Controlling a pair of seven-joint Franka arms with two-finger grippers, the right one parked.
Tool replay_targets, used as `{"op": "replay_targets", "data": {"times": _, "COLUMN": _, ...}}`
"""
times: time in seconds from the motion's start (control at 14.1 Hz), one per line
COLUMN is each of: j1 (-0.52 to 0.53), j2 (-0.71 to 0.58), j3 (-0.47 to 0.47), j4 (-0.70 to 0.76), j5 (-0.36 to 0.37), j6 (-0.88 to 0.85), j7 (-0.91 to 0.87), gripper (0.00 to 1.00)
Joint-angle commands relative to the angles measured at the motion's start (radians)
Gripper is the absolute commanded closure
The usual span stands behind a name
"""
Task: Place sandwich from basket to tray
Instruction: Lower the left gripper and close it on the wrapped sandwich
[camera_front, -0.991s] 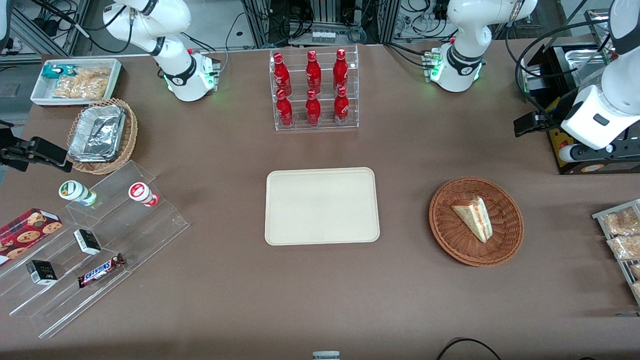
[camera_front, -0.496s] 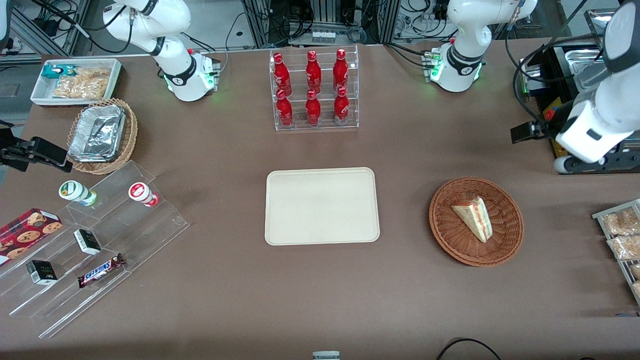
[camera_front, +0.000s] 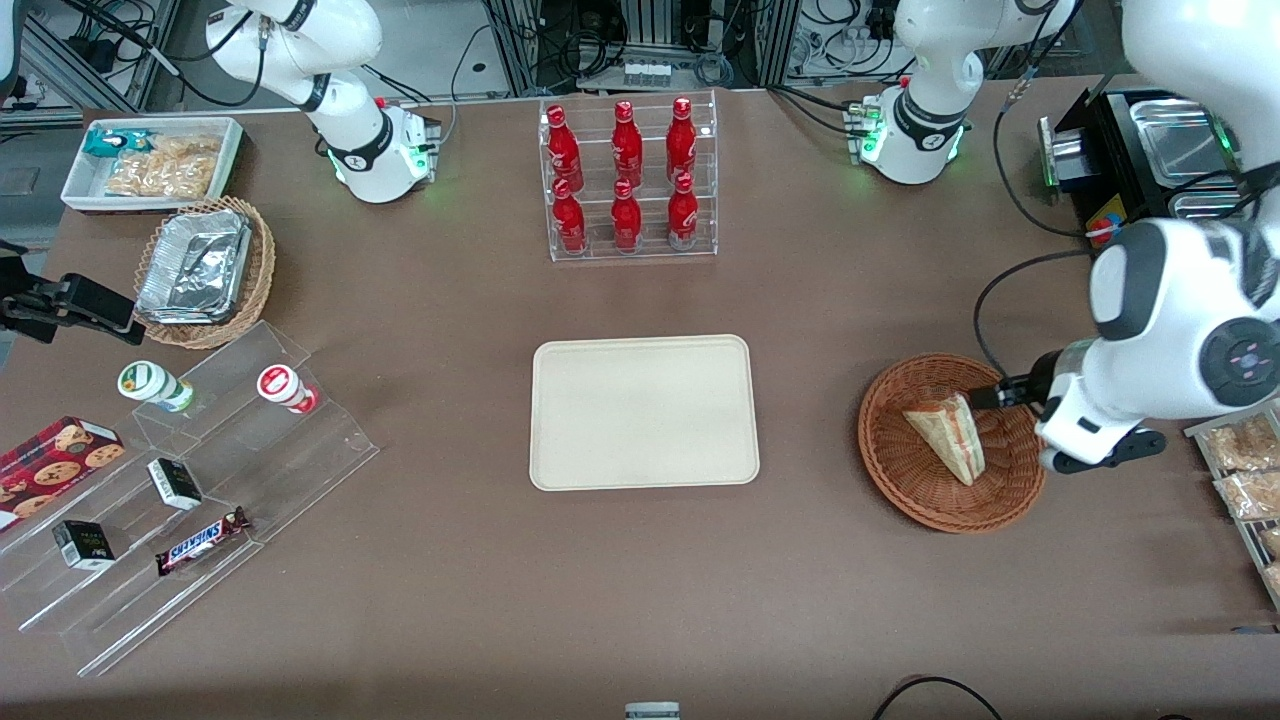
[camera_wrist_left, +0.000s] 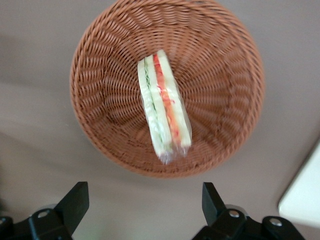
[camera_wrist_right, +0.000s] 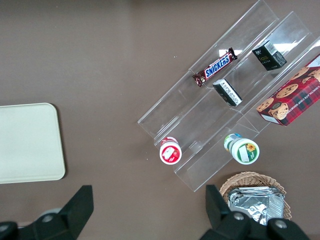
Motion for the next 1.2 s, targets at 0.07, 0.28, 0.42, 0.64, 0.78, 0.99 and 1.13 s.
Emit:
{"op": "replay_targets", "data": {"times": 0.07, "j1": 0.001, "j2": 0.049, "j3": -0.003, "j4": -0.034, "j5": 0.014, "j6": 0.079, "j7": -0.128, "gripper": 0.00}}
{"op": "replay_targets", "data": {"times": 0.28, "j1": 0.001, "j2": 0.071, "j3": -0.005, "j4": -0.087, "j5": 0.006, "j6": 0.181, "j7": -0.169, "gripper": 0.00}}
{"op": "replay_targets", "data": {"times": 0.42, "j1": -0.002, "j2": 0.083, "j3": -0.005, "j4": -0.122, "j5": 0.012, "j6": 0.240, "j7": -0.194, "gripper": 0.00}}
{"op": "replay_targets", "data": {"times": 0.64, "j1": 0.000, "j2": 0.086, "j3": -0.005, "j4": -0.202, "j5": 0.006, "j6": 0.343, "j7": -0.196, "gripper": 0.00}}
{"op": "replay_targets", "data": {"times": 0.78, "j1": 0.000, "j2": 0.099, "j3": -0.005, "j4": -0.218, "j5": 0.008, "j6": 0.373, "j7": -0.214, "gripper": 0.00}}
{"op": "replay_targets", "data": {"times": 0.99, "j1": 0.000, "j2": 0.096, "j3": -0.005, "j4": -0.218, "j5": 0.008, "j6": 0.377, "j7": -0.228, "gripper": 0.65}}
{"op": "replay_targets", "data": {"times": 1.13, "j1": -0.002, "j2": 0.085, "j3": -0.006, "j4": -0.210, "j5": 0.009, "j6": 0.364, "j7": -0.226, "gripper": 0.81}}
